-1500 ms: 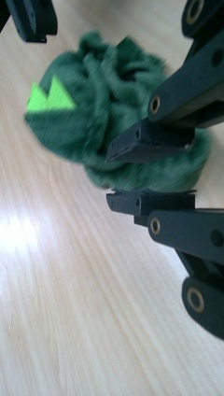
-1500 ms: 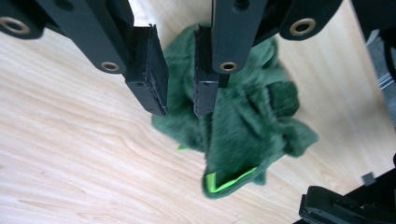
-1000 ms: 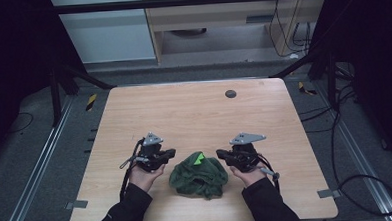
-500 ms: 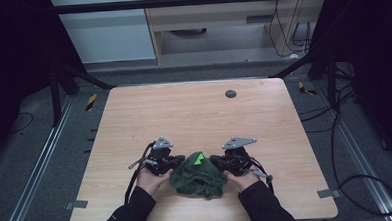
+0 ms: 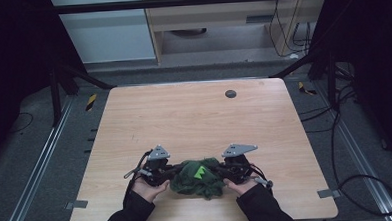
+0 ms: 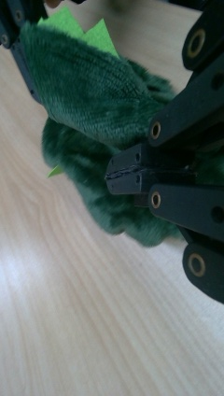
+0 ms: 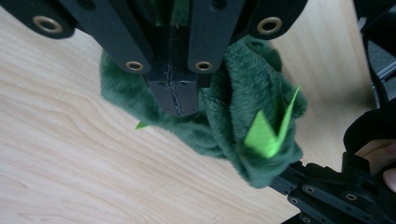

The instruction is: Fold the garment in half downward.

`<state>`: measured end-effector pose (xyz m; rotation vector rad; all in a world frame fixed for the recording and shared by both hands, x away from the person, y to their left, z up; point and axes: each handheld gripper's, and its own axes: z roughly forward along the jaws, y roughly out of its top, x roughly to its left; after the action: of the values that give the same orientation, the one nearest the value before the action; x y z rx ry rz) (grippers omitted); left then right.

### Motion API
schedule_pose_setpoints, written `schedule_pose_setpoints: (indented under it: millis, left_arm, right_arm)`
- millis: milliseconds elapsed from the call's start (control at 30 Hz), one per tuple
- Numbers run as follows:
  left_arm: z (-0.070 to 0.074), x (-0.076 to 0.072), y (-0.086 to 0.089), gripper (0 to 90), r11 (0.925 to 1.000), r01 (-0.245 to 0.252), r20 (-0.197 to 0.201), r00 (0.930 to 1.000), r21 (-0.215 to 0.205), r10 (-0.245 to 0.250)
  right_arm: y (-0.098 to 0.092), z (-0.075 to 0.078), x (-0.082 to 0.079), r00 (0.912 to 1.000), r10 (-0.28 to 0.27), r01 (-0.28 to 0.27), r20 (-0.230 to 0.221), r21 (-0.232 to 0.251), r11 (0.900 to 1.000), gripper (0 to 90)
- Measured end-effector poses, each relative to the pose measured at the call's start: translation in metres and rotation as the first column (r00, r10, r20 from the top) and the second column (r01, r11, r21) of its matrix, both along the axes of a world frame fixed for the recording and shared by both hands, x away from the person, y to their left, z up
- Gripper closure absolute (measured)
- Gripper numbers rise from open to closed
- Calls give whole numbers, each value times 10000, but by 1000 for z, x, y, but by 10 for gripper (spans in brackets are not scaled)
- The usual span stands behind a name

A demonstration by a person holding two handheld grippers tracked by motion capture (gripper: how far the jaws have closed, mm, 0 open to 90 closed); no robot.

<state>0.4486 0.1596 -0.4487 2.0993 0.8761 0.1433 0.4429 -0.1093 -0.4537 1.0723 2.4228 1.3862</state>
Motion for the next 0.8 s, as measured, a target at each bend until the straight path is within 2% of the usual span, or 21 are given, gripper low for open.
schedule_pose_setpoints:
  millis: [200, 533, 800]
  left_arm:
    - [-1, -15, 1, 892, 9997, 239, -122, 9996, 27, -239]
    - [-9, -30, 2, 892, 9984, 513, -431, 9978, 241, -503]
    - [-16, -36, 3, 888, 9972, 417, -414, 9984, 622, -391]
  right_arm:
    - [-3, 0, -9, 9998, 201, -201, -56, -73, 9998, 884]
    - [-7, -3, -19, 9990, 376, -377, -246, -28, 9993, 863]
    - [-10, -10, -27, 9979, 456, -460, -468, -91, 9989, 855]
